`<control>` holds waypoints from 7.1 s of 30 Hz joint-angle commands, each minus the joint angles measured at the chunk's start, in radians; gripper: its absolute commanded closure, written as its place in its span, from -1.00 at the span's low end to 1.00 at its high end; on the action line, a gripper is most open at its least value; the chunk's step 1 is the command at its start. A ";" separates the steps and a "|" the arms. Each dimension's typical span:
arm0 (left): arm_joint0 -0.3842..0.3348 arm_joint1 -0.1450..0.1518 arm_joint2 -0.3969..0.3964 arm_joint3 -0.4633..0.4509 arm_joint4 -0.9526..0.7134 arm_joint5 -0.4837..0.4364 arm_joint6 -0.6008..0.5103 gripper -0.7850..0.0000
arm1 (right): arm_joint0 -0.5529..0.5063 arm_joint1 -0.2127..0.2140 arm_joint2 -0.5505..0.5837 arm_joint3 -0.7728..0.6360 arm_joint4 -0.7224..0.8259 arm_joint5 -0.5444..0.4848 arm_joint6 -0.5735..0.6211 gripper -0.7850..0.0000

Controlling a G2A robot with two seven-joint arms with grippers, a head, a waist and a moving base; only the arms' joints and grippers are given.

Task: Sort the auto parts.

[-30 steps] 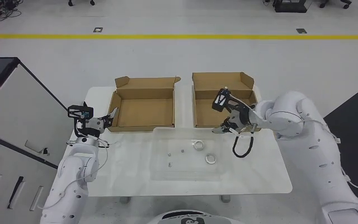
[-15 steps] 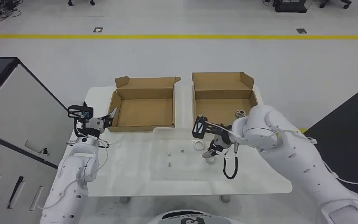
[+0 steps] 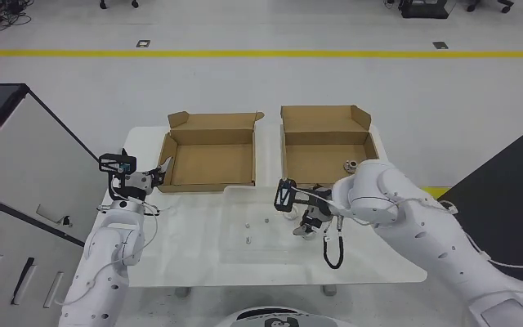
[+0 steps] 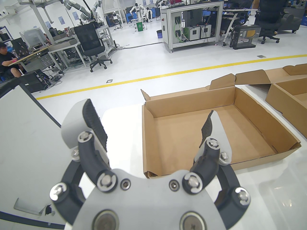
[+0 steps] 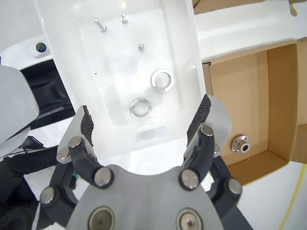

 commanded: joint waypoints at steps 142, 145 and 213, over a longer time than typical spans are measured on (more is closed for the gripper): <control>0.000 0.000 0.000 0.000 0.000 0.000 0.000 -1.00 | 0.397 -0.166 -0.654 0.422 0.005 -0.051 -0.051 0.34; 0.000 0.000 0.000 0.000 0.000 0.000 0.000 -1.00 | 0.395 -0.171 -0.654 0.431 0.005 -0.055 -0.055 0.35; 0.000 0.000 0.000 0.000 0.000 0.000 0.000 -1.00 | 0.096 0.166 0.099 0.357 1.397 -0.291 -0.344 1.00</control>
